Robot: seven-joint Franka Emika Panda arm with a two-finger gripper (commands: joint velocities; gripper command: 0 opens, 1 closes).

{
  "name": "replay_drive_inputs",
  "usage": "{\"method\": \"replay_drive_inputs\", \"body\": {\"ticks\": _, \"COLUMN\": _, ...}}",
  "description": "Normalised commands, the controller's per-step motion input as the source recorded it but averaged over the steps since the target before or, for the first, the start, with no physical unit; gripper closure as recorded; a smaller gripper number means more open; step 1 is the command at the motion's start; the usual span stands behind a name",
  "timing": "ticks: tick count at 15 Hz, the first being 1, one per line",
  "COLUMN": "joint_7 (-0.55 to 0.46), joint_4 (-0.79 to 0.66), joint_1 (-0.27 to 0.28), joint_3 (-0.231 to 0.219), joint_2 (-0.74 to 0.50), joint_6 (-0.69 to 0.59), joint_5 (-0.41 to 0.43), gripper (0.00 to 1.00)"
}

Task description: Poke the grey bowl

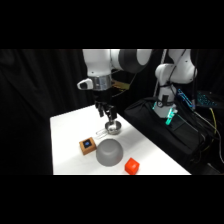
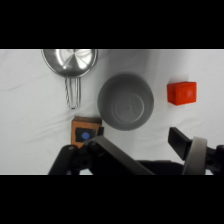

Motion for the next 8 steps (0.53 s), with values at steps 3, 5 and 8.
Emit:
{"method": "replay_drive_inputs", "body": {"ticks": 3, "joint_7": 0.1, "joint_4": -0.01, "joint_1": -0.015, "joint_3": 0.009, "joint_2": 0.03, "joint_6": 0.17, "joint_5": 0.092, "gripper": 0.0}}
{"method": "replay_drive_inputs", "body": {"ticks": 5, "joint_7": 0.03, "joint_4": 0.0, "joint_1": -0.013, "joint_3": 0.024, "joint_2": 0.09, "joint_6": 0.29, "joint_5": 0.136, "gripper": 0.0}}
{"method": "replay_drive_inputs", "body": {"ticks": 8, "joint_7": 0.05, "joint_4": 0.02, "joint_1": -0.001, "joint_3": 0.02, "joint_2": 0.11, "joint_6": 0.32, "joint_5": 0.049, "gripper": 0.25}}
